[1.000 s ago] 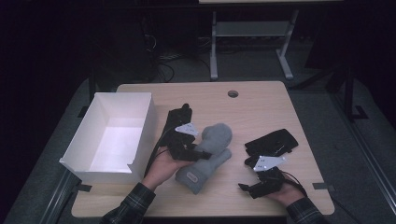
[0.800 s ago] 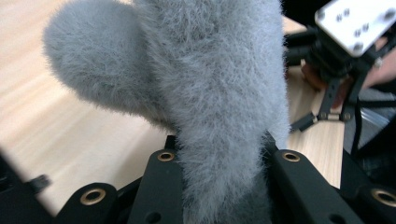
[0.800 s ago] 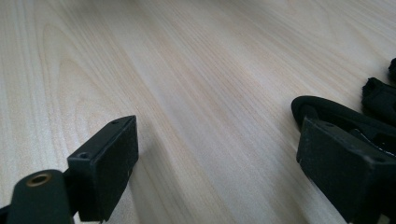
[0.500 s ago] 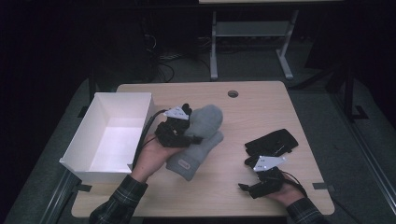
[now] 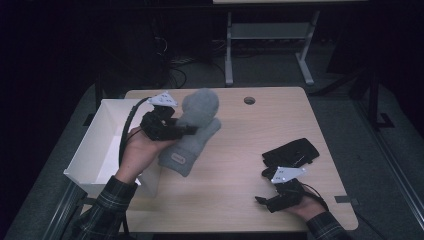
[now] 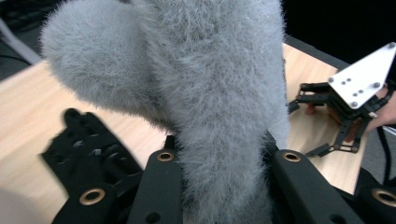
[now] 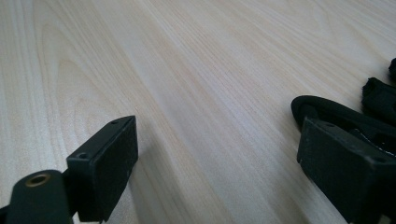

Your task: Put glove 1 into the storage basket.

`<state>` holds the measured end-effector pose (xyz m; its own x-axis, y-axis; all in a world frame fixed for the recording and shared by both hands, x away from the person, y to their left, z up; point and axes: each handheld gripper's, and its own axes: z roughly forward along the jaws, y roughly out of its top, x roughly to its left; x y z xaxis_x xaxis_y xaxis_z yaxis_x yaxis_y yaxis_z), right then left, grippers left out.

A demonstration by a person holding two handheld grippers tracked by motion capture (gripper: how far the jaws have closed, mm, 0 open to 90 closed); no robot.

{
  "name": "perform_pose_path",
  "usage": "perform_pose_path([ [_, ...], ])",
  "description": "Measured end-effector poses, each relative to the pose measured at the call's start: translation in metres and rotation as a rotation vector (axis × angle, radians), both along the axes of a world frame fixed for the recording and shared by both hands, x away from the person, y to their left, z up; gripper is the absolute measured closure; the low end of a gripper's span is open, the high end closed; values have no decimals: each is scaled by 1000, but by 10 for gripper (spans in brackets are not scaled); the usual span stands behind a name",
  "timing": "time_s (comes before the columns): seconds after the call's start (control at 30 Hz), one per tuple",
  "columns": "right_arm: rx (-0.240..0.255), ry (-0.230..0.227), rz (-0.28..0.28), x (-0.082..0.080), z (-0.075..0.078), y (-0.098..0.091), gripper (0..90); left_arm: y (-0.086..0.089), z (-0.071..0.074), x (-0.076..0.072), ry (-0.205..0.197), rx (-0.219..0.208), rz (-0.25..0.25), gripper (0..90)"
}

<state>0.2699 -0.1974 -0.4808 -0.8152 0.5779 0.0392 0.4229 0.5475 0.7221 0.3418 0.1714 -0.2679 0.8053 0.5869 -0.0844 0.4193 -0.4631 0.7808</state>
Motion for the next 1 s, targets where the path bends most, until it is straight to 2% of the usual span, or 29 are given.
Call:
perform_pose_path([
  [0.03,0,0,0,0,0,0,121,8,6,0,-14,-5,19,721],
  [0.1,0,0,0,0,0,0,121,12,9,1,-18,-6,28,721],
  [0.13,-1,-2,1,0,0,0,121,22,14,1,-29,0,45,721],
  [0.17,-1,-2,1,0,0,0,121,22,14,1,-29,0,45,722],
  [0.2,-1,-3,1,0,0,0,121,33,20,2,-37,-3,70,721],
  [0.23,-1,-3,1,0,0,0,121,33,20,2,-37,-3,70,721],
  [0.3,-1,-2,0,0,0,0,120,45,26,2,-44,-12,95,721],
  [0.33,-1,-2,1,0,0,0,120,57,30,3,-55,-22,126,721],
  [0.4,-1,-3,1,0,0,0,121,63,32,3,-57,-25,142,722],
  [0.57,0,-2,0,0,0,0,120,101,35,5,-61,-27,229,722],
  [0.77,-1,-2,-1,1,0,0,120,135,24,8,-39,-1,319,722],
  [0.83,-1,-3,0,1,0,0,120,140,20,9,-25,4,328,722],
  [0.9,-1,-3,0,1,0,0,120,151,3,14,15,20,359,722],
  [0.93,-1,-3,0,1,0,0,120,151,3,14,15,20,359,722],
  [0.97,-1,-3,0,1,0,0,120,155,-10,18,42,30,375,722],
  [1.0,-1,-3,0,1,0,0,120,157,-17,19,56,33,381,722],
])
